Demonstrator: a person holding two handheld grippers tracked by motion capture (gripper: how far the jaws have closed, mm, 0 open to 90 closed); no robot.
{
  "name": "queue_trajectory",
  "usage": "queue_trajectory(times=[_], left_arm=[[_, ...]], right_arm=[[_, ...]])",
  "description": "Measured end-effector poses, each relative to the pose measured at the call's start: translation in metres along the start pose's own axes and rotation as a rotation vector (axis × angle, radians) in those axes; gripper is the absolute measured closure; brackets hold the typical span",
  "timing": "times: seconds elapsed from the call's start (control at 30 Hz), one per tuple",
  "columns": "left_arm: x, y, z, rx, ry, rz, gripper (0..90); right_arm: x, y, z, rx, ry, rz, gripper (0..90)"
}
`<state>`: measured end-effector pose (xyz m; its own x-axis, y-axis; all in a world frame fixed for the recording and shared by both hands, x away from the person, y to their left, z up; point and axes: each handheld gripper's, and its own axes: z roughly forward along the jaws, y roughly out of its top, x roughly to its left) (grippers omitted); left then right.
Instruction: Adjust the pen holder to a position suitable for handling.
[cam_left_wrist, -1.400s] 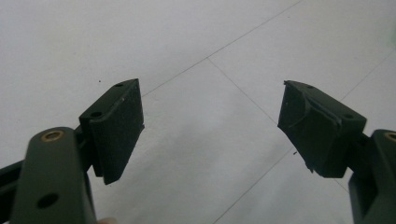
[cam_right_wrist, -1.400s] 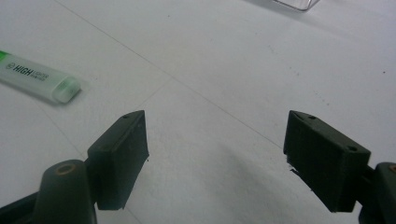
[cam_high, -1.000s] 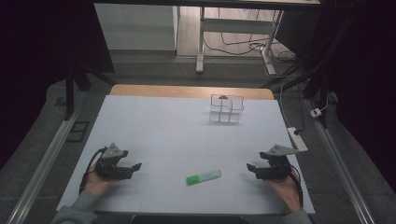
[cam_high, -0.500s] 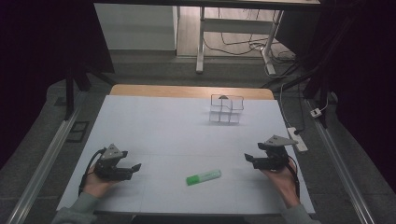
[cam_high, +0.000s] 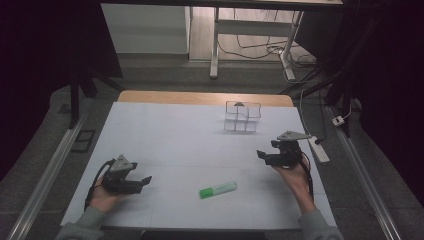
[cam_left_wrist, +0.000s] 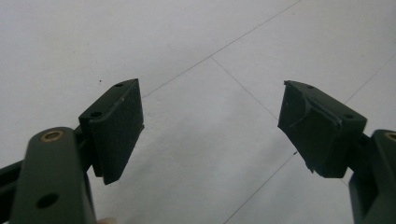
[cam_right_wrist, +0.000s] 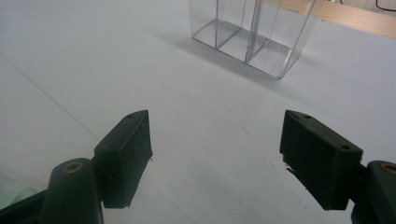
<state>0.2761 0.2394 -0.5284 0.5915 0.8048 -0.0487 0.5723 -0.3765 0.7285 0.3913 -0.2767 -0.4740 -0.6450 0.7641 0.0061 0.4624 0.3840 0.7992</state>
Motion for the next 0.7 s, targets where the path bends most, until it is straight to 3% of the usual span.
queue_trajectory(times=[0.7], left_arm=[[-0.001,-0.002,-0.001,-0.002,0.0,0.009,22.3]], right_arm=[[-0.03,0.023,0.023,0.002,-0.072,0.038,28.6]])
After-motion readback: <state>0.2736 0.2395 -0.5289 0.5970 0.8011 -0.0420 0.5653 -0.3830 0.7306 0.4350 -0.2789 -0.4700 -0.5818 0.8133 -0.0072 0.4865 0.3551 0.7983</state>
